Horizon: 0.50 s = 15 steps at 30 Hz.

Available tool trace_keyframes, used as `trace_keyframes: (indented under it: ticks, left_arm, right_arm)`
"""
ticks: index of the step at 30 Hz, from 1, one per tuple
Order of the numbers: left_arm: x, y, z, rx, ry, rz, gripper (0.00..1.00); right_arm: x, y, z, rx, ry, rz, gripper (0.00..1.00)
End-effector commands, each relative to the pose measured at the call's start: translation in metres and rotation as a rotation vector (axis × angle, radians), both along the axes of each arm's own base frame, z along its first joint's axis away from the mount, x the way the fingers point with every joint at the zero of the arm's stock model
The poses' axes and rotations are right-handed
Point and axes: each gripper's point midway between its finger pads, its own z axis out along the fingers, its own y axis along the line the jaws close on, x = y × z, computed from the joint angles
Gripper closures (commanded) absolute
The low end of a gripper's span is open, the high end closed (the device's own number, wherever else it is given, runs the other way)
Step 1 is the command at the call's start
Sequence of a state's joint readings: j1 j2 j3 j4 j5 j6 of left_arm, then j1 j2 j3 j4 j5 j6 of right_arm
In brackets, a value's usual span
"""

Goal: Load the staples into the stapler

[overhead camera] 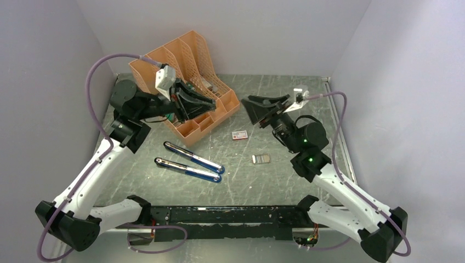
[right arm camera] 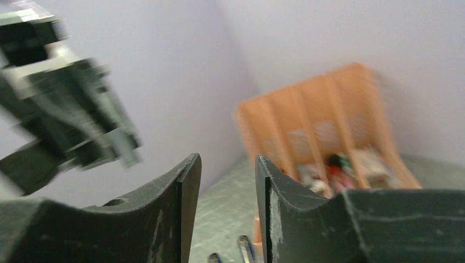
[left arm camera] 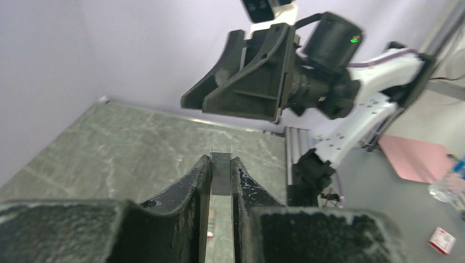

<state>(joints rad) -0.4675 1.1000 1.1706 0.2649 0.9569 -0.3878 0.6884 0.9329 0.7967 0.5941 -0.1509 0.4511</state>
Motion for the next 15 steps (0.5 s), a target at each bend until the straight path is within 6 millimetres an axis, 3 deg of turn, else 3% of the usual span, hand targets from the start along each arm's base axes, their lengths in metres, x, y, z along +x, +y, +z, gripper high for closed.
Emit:
trace_keyframes:
  ticks: [1, 4, 8, 10, 15]
  left_arm:
    - [0.033, -0.006, -0.049, 0.167, 0.055, 0.154, 0.93]
    - [0.038, -0.020, -0.088, 0.287, 0.112, 0.201, 0.93]
    - [0.039, -0.040, -0.133, 0.361, 0.190, 0.207, 0.93]
    - [0.037, -0.051, -0.158, 0.422, 0.214, 0.211, 0.93]
    - [0.015, -0.081, -0.222, 0.610, 0.207, 0.174, 0.93]
  right_arm:
    - [0.056, -0.079, -0.079, -0.058, 0.342, -0.521, 0.52]
    - [0.069, -0.109, -0.113, -0.213, 0.458, -0.709, 0.42]
    - [0.084, -0.133, -0.139, -0.351, 0.567, -0.785, 0.37]
    - [0.089, -0.146, -0.150, -0.343, 0.615, -0.790, 0.36]
    - [0.089, -0.184, -0.154, -0.207, 0.668, -0.815, 0.37]
